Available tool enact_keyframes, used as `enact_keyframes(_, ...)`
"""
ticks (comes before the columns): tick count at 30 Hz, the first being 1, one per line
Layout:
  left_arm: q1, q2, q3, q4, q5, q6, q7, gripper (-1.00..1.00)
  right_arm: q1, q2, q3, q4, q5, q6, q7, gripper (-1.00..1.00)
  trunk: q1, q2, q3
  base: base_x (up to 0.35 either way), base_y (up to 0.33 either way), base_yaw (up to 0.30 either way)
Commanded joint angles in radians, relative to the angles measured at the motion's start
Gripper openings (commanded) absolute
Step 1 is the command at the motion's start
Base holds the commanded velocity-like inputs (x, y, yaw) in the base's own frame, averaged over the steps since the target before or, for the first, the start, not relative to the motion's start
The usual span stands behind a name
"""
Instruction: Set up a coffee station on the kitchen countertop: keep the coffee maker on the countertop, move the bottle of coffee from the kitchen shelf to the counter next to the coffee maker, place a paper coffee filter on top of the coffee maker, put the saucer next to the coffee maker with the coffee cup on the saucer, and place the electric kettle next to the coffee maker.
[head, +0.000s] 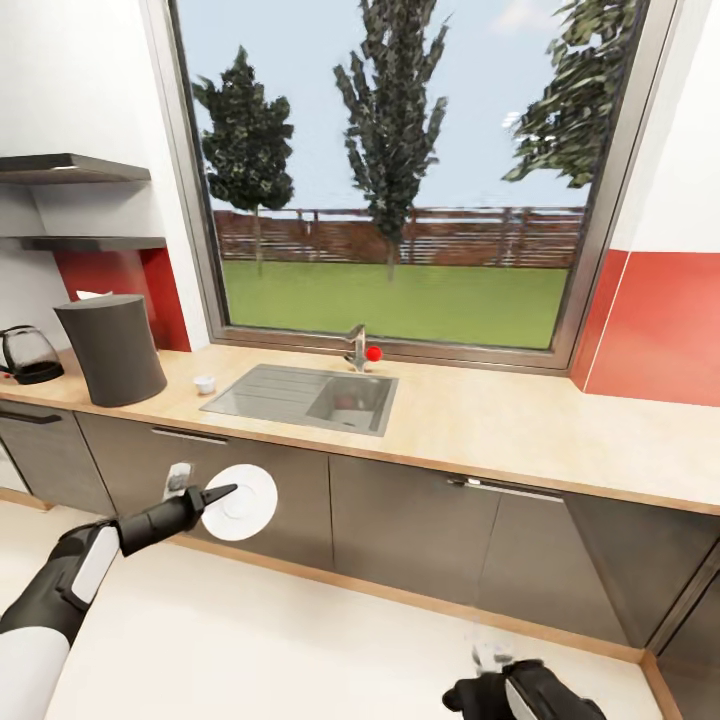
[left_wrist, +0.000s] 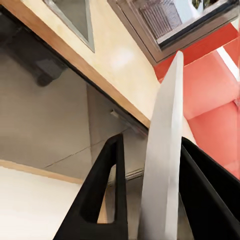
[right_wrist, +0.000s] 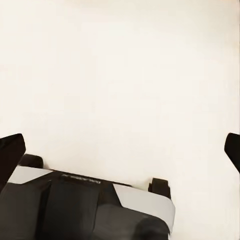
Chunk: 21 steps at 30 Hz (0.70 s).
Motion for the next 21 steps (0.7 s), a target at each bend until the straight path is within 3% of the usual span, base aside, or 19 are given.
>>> enact_keyframes(1,0.004,-0.001,0.016,0.001,0.002,0.004,-0.002,-1.00,0.000,-0.017,0.007,0.058,-0.005,-0.042,-0.014,1.00,0.000,-0.001,-0.001,0.000,0.000,0.000)
enact_keyframes(5,0.018,-0.001,0.079,0.001,0.003,0.003,-0.001,-1.00,-0.001,-0.058,0.009,0.239,-0.006,-0.211,-0.035,1.00,0.000,-0.001,-0.001,0.000,0.000,0.000)
enact_keyframes(9,0.036,-0.004,0.183,0.017,0.001,0.001,0.000,-1.00,0.005,-0.067,0.008,0.284,-0.008,-0.281,-0.041,1.00,0.000,-0.001,-0.001,0.000,0.000,0.000)
enact_keyframes(11,0.054,-0.004,0.222,0.043,0.000,-0.054,0.002,-1.00,0.021,-0.066,0.008,0.288,-0.010,-0.289,-0.042,1.00,0.000,-0.001,-0.001,0.000,0.000,0.000)
enact_keyframes(14,0.064,-0.003,0.241,0.080,-0.001,-0.179,0.003,-1.00,0.030,-0.068,0.006,0.290,-0.012,-0.299,-0.057,1.00,0.000,-0.001,-0.001,0.000,0.000,0.000)
enact_keyframes(16,0.067,-0.001,0.245,0.104,0.000,-0.222,0.003,-1.00,0.034,-0.071,0.006,0.290,-0.016,-0.303,-0.126,1.00,0.000,-0.001,-0.001,0.000,0.000,0.000)
enact_keyframes(20,0.069,-0.001,0.247,0.130,0.000,-0.251,0.002,-1.00,0.045,-0.064,0.005,0.290,-0.023,-0.305,-0.355,1.00,0.000,-0.001,-0.001,0.000,0.000,0.000)
enact_keyframes(21,0.069,-0.001,0.248,0.132,0.001,-0.254,0.002,-1.00,0.047,-0.061,0.005,0.290,-0.028,-0.305,-0.376,1.00,0.000,-0.001,-0.001,0.000,0.000,0.000)
